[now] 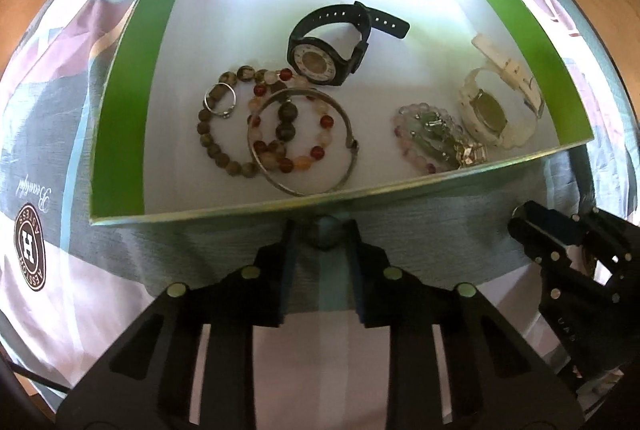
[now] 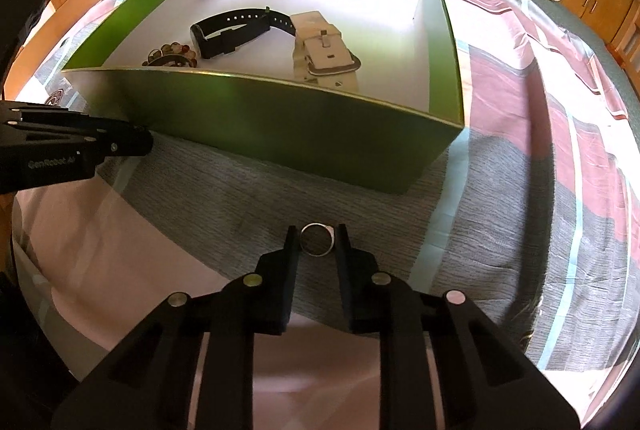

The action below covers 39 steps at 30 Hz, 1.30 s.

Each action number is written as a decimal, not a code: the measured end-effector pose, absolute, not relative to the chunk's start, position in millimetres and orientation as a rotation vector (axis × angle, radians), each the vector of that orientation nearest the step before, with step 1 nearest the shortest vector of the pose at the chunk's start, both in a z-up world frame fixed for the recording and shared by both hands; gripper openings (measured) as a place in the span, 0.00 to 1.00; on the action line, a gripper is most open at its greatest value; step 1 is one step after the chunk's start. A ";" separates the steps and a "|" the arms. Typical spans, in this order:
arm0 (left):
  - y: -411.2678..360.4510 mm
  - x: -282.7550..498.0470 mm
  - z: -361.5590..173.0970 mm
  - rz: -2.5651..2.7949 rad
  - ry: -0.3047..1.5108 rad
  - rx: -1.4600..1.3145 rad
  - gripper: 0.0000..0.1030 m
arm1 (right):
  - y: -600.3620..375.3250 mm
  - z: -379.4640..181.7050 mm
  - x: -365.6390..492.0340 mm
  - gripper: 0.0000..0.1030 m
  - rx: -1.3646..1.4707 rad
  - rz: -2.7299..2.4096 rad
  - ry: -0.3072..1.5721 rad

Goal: Organize jewelry

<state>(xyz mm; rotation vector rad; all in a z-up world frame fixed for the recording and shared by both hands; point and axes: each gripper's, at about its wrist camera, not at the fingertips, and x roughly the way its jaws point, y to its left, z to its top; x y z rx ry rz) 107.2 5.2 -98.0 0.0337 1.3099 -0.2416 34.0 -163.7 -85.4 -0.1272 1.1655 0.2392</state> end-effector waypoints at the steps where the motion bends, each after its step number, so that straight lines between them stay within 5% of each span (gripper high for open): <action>1: 5.9 107.3 -96.3 -0.252 1.309 0.024 0.24 | -163.1 -85.3 33.9 0.20 -0.126 0.241 1.166; 2: 6.1 106.5 -93.6 -0.256 1.310 0.018 0.28 | -162.5 -85.5 33.9 0.20 -0.124 0.242 1.168; 4: 10.6 108.9 -90.0 -0.267 1.315 -0.013 0.54 | -161.4 -85.6 33.1 0.20 -0.124 0.241 1.170; 6: 10.6 109.9 -90.4 -0.268 1.318 -0.018 0.55 | -161.4 -85.8 33.2 0.20 -0.123 0.241 1.170; 9: 7.8 110.1 -94.8 -0.259 1.328 -0.009 0.53 | -160.9 -86.0 33.3 0.20 -0.126 0.242 1.169; 16: -1.9 107.6 -96.9 -0.195 1.315 0.072 0.20 | -157.4 -84.3 31.4 0.18 -0.133 0.249 1.162; 24: -7.3 93.4 -68.6 -0.261 1.290 0.092 0.20 | -148.2 -50.3 21.1 0.18 -0.091 0.352 1.086; 39: 8.7 98.5 39.5 -0.185 0.901 0.025 0.21 | -142.1 34.3 77.9 0.18 -0.019 0.351 0.812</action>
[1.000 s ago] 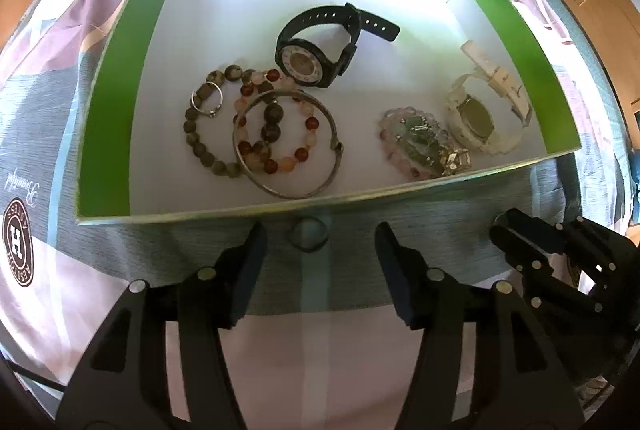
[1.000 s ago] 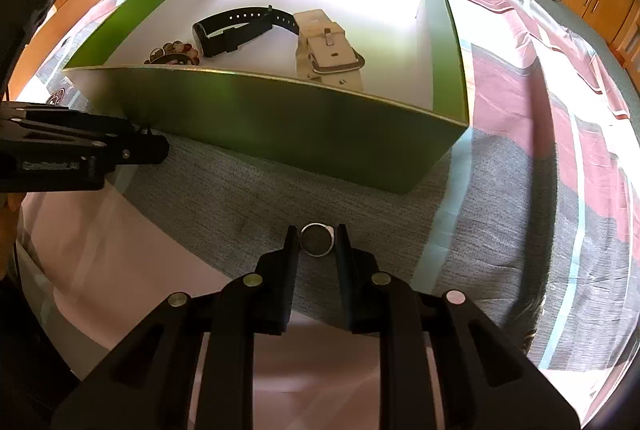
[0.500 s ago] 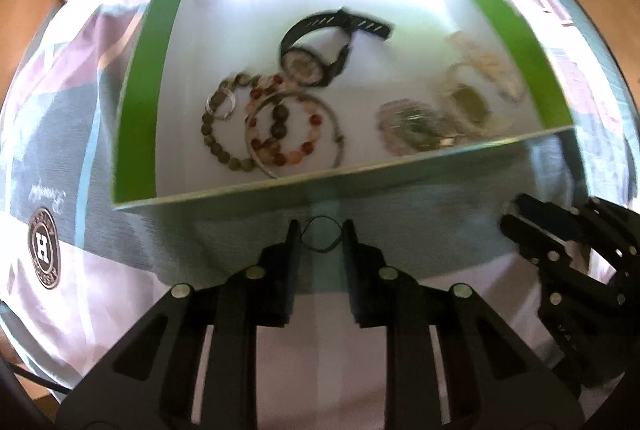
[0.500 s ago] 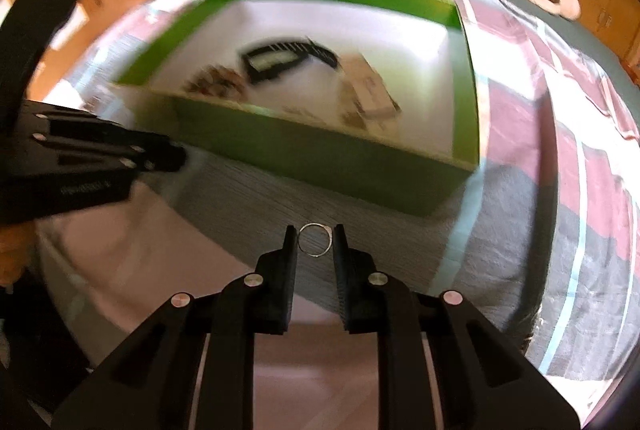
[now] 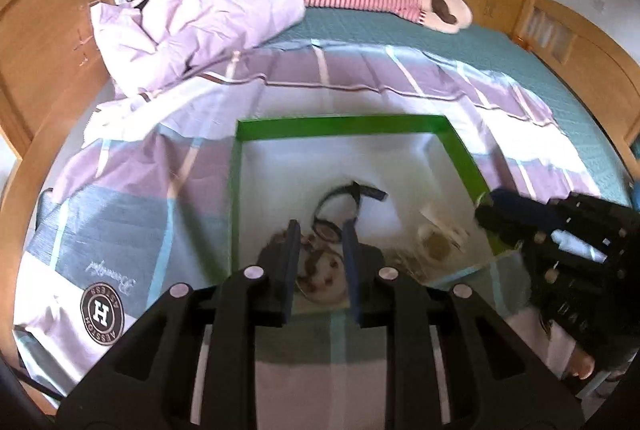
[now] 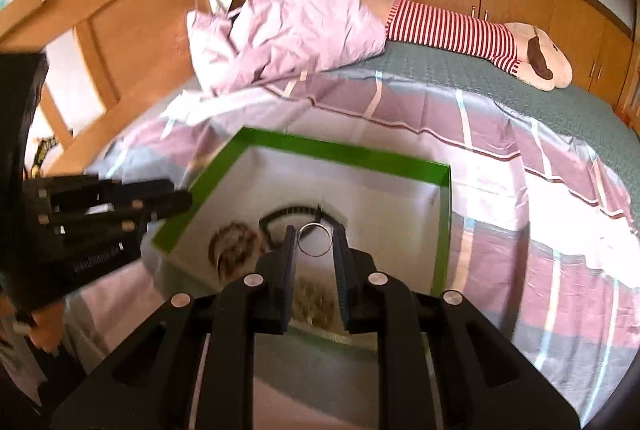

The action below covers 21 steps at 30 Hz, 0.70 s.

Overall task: Organize jewelry
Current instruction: 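Lower both rings into the green box and open both tools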

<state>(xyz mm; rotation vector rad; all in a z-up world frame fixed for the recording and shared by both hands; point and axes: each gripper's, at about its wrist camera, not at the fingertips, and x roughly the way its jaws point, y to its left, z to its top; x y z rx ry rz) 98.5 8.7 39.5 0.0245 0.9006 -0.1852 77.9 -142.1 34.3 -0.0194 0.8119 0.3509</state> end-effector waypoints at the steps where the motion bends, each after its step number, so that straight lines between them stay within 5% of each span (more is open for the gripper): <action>1: 7.4 102.3 35.9 -0.166 0.898 0.038 0.21 | -144.3 30.6 78.8 0.18 0.002 0.351 0.816; 10: 10.8 130.5 -3.0 -0.133 0.966 0.027 0.21 | -129.6 -9.7 93.1 0.18 -0.018 0.334 0.913; 12: 9.1 132.8 -8.2 -0.140 0.977 0.019 0.22 | -129.3 -12.9 94.6 0.35 -0.037 0.307 0.924; 13: 8.6 132.8 -9.9 -0.143 0.981 0.016 0.27 | -130.8 -13.7 94.9 0.61 -0.042 0.283 0.920; 18: 10.2 129.4 -7.6 -0.131 0.967 0.018 0.51 | -139.6 -1.5 87.2 0.65 -0.004 0.286 0.867; 21: 15.3 126.0 -2.8 -0.114 0.943 -0.012 0.67 | -141.3 2.6 81.4 0.90 -0.007 0.253 0.842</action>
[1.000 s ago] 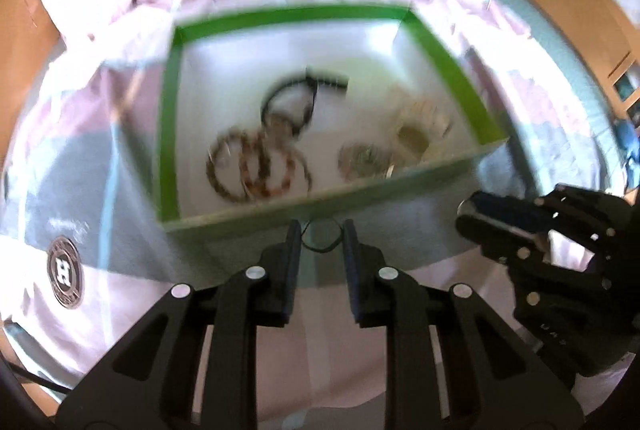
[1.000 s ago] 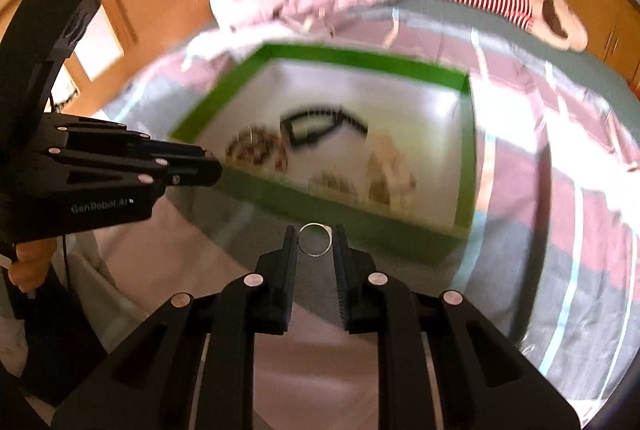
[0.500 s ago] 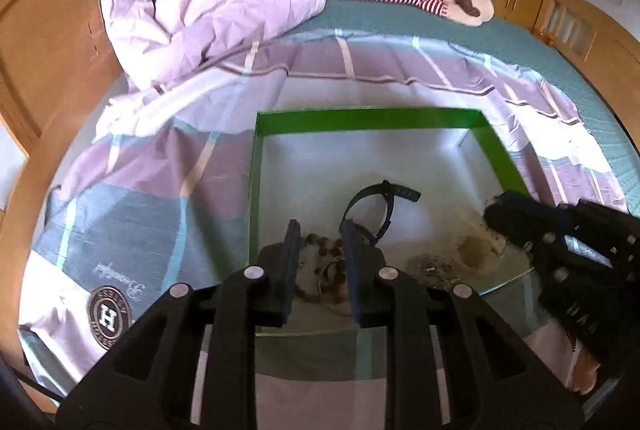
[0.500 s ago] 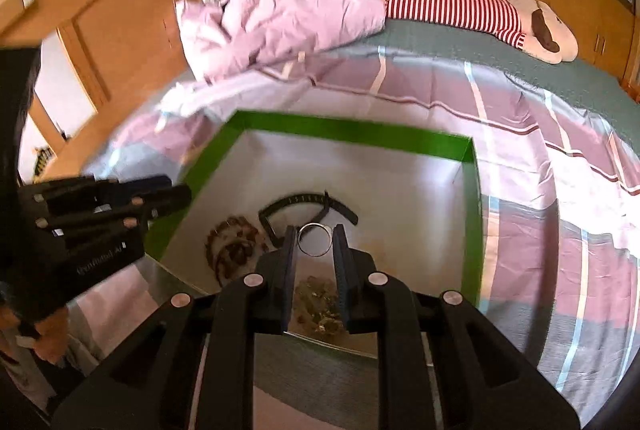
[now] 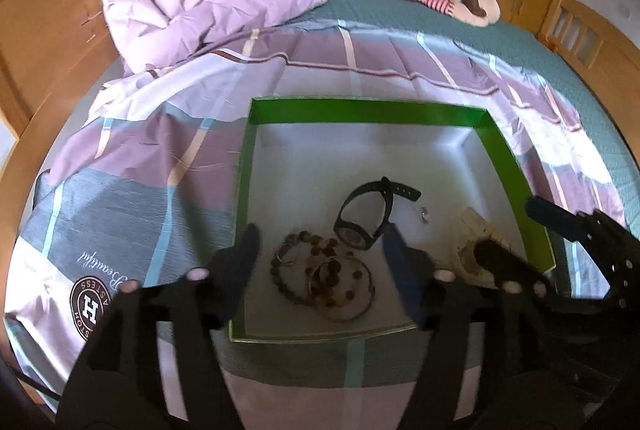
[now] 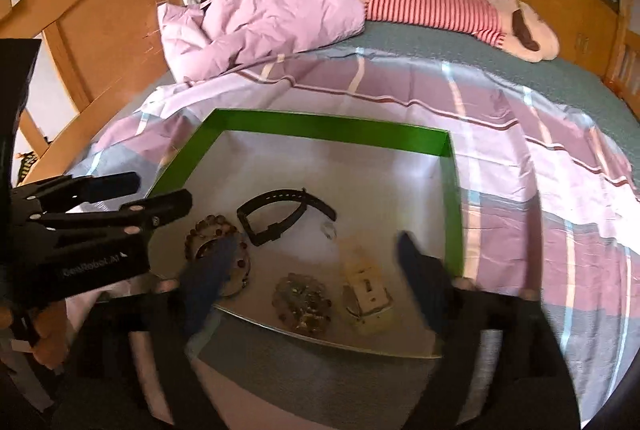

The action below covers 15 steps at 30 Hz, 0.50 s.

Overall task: Organize jewelry
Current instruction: 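Lower both rings into the green box and open both tools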

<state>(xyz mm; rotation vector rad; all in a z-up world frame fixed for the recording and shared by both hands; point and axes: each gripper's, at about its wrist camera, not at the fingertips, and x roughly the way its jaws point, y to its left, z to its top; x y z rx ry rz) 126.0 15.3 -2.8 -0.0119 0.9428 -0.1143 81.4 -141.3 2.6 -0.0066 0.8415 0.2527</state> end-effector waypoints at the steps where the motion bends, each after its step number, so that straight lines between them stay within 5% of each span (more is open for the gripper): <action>1: 16.8 125.0 -1.7 -0.112 0.937 -0.021 0.70 | -141.6 3.7 80.1 0.92 -0.007 0.242 0.829; 9: 20.1 118.0 6.6 -0.112 0.898 -0.066 0.94 | -146.3 3.9 80.3 0.97 -0.036 0.160 0.834; 15: 11.6 115.0 6.5 -0.115 0.895 -0.033 0.96 | -147.0 3.3 78.8 0.97 -0.047 0.138 0.826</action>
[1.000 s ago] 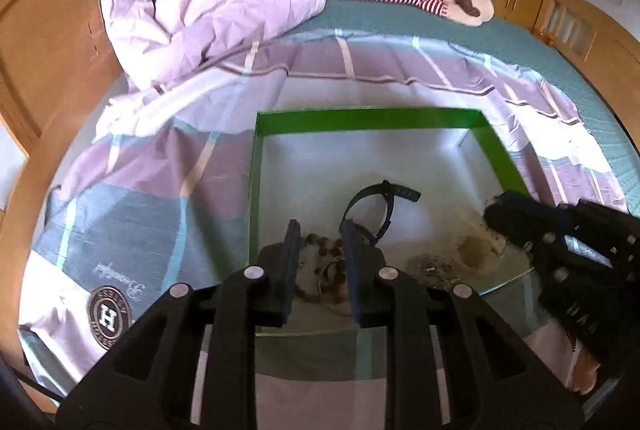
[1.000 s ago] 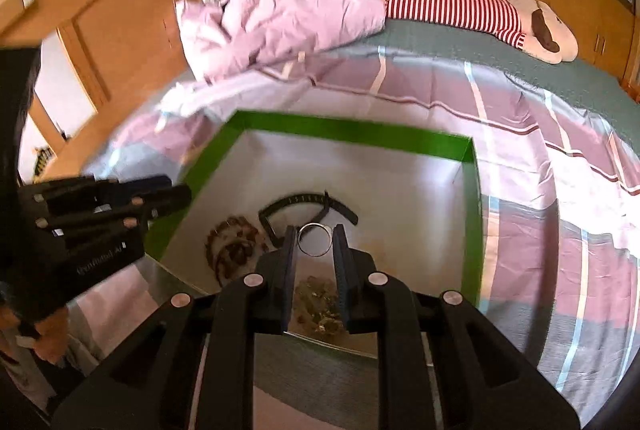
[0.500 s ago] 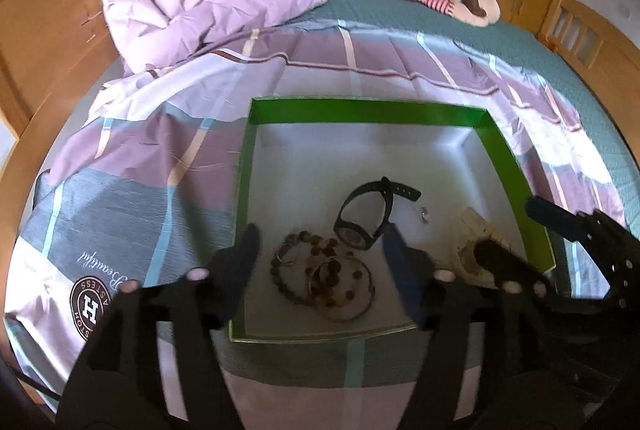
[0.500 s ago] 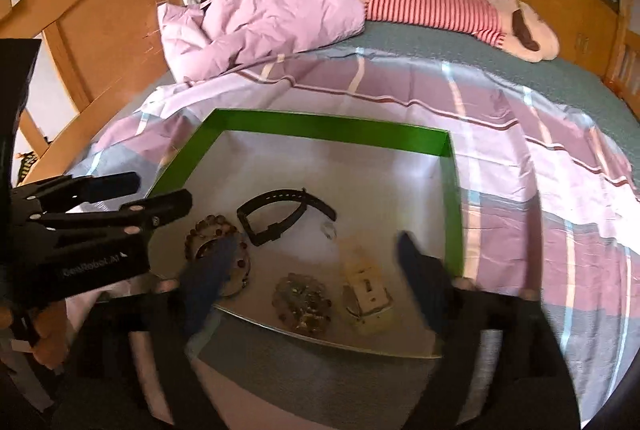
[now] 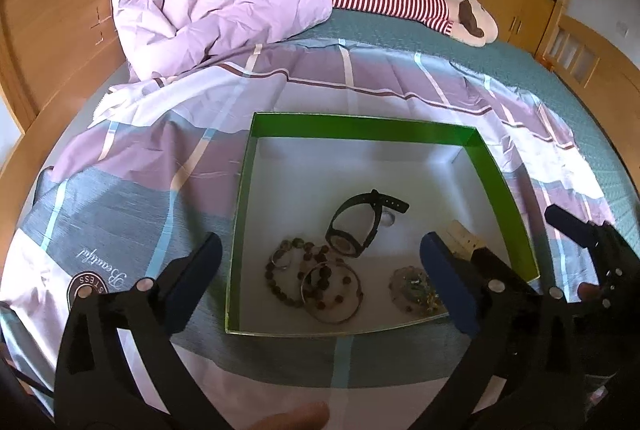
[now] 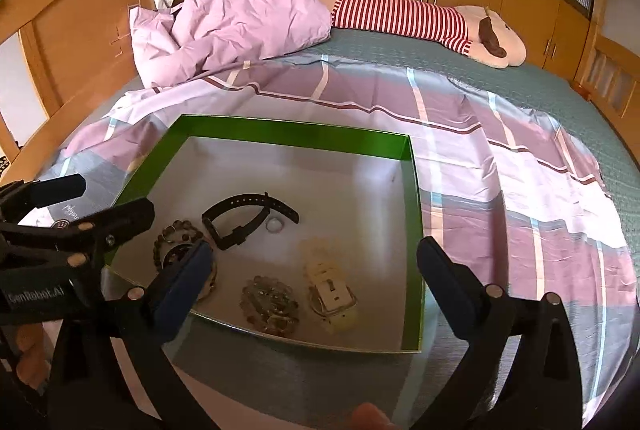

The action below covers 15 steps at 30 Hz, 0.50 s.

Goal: Organize jewelry

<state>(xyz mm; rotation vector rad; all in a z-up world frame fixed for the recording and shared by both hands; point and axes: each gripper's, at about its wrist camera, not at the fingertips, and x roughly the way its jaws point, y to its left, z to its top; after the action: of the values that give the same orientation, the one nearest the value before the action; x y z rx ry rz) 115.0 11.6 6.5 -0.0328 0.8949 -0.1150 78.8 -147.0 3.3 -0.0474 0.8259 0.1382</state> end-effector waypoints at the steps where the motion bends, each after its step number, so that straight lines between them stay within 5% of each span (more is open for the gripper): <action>1: 10.1 114.9 5.6 -0.114 0.898 -0.023 0.96 | -146.7 2.6 79.0 0.97 -0.050 0.138 0.829; 15: 7.9 114.4 1.9 -0.110 0.906 -0.004 0.96 | -143.9 0.6 79.0 0.97 -0.071 0.133 0.836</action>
<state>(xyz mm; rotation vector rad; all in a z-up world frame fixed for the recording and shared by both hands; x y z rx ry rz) 114.4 7.9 1.9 -0.0037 0.9064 -0.1100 79.0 -143.9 0.6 -0.0712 0.8357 0.1334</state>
